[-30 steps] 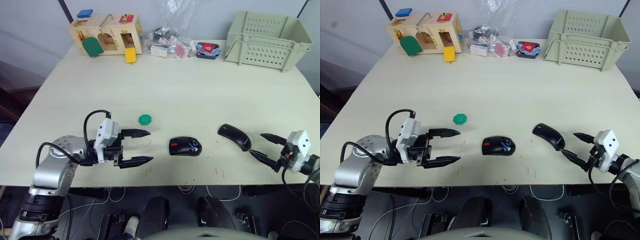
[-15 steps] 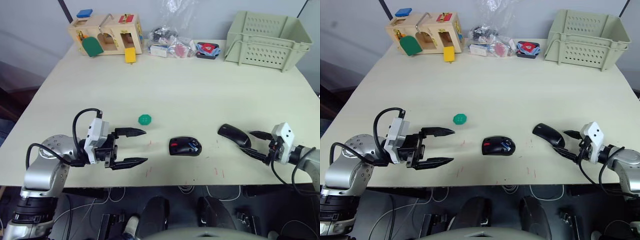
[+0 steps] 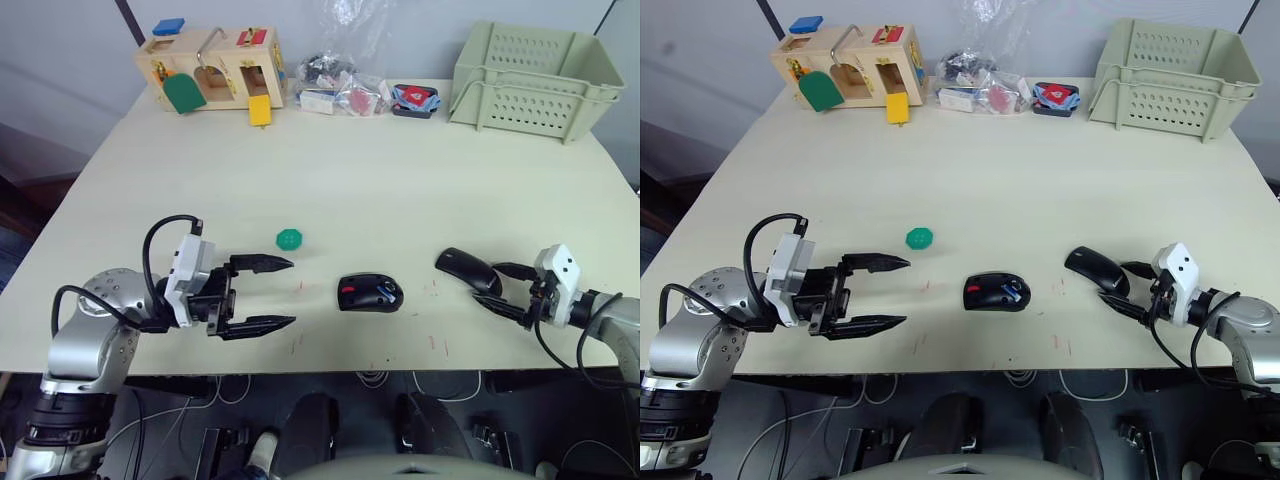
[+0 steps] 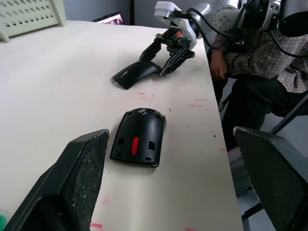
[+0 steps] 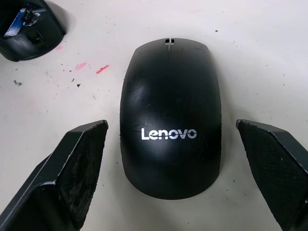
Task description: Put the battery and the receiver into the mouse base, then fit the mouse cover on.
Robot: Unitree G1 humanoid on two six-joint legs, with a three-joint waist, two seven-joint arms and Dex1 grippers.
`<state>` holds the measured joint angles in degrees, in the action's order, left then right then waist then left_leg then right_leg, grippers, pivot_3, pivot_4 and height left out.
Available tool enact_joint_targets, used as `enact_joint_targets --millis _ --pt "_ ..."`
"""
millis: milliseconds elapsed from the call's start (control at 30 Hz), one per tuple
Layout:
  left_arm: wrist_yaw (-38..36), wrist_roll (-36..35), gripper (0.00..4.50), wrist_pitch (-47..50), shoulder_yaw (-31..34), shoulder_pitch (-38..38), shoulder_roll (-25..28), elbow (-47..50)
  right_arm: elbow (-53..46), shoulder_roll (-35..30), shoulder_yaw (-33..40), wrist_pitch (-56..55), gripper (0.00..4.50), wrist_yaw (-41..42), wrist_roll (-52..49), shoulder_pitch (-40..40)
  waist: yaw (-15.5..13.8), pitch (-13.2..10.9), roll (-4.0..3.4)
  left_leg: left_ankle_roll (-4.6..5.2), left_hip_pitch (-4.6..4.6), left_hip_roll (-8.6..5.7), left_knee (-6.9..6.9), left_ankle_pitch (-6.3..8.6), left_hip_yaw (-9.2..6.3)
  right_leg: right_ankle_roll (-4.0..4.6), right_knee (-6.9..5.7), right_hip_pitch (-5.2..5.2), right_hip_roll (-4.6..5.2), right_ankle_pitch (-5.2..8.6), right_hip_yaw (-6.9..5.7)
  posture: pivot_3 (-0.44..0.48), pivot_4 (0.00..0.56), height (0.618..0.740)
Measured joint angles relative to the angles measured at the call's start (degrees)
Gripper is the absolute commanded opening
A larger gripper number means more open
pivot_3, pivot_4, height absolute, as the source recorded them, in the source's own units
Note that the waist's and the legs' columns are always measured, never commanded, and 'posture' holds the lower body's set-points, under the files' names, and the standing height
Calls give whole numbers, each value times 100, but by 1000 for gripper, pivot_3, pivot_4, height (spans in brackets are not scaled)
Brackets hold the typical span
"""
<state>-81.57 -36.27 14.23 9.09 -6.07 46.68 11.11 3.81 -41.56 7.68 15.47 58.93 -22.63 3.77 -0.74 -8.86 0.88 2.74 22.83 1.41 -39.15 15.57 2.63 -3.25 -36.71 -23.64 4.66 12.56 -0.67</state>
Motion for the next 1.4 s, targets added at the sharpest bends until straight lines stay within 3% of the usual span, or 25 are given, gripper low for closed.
enact_joint_targets --millis 500,600,633,667,700,1067,1400 --pt "-516 -52 4425 -290 151 -118 114 -471 -66 -14 23 19 4500 -59 -11 -109 1 -1 0 0 0 0 0 0 1 0 0 -1 0 0 0 0 150 740" --pt "-550 -45 4500 -334 151 -135 114 -500 -66 -14 31 20 3789 -88 -19 -110 1 -1 0 0 0 1 0 0 0 0 0 -1 0 0 0 0 150 740" --pt "-553 -44 4500 -340 151 -141 113 -503 -66 -14 32 20 3414 -97 -21 -110 1 -1 0 0 0 1 0 0 0 0 0 -1 0 0 0 0 150 740" --pt "-557 -40 4500 -345 150 -152 113 -508 -71 -13 35 20 2737 -110 -26 -113 0 -1 0 0 0 1 0 0 1 0 0 -1 0 0 0 0 150 740" --pt "-558 -38 4500 -347 150 -157 113 -510 -76 -13 39 20 2432 -117 -27 -114 1 -1 0 0 0 1 0 0 1 0 0 -1 0 0 0 0 150 740" --pt "-601 13 4500 -423 138 -236 112 -628 -286 -14 185 16 2432 -194 -44 -240 2 -3 -1 0 1 1 0 0 1 0 0 -1 0 0 0 0 150 740" --pt "-692 73 4500 -525 20 -349 113 -811 -1487 -523 -138 692 2432 279 -328 222 14 -15 -4 0 0 6 1 0 0 0 0 -4 0 0 0 0 150 740"
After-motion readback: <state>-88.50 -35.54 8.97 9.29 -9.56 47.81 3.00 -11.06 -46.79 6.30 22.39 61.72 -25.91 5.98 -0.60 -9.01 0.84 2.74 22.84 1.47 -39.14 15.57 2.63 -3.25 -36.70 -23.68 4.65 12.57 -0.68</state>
